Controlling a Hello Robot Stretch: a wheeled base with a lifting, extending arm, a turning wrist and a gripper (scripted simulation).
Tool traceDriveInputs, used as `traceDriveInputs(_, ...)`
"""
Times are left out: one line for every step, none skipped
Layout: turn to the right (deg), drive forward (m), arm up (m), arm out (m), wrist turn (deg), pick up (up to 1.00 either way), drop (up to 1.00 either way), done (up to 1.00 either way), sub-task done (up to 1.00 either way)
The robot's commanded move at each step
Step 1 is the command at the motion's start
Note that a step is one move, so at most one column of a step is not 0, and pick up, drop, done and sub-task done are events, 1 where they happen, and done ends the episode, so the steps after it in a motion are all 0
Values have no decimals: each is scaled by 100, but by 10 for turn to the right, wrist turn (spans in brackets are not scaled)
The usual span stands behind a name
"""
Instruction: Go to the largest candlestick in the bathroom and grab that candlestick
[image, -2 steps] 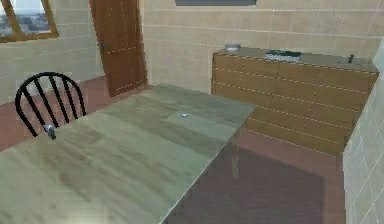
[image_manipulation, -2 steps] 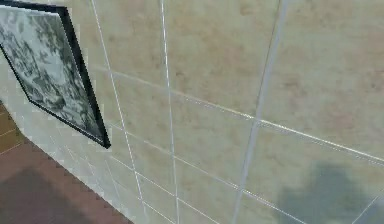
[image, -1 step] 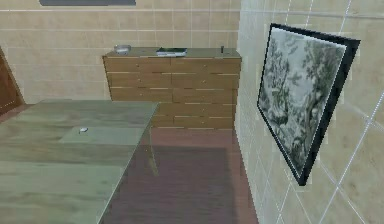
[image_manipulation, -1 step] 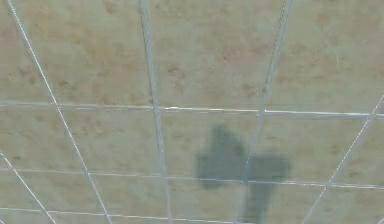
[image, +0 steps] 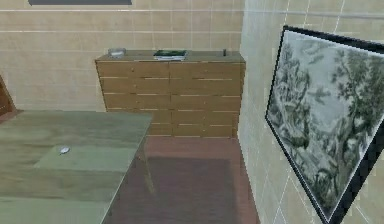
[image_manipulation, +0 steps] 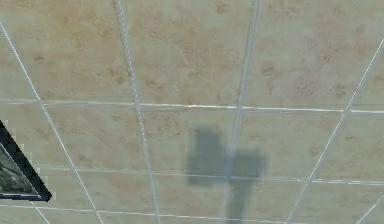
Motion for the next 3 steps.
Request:
traceDriveInputs(90,0,0,0,0,0,0,0,0)
traceDriveInputs(0,100,0,0,0,0,0,0,0)
traceDriveInputs(0,50,0,0,0,0,0,0,0)
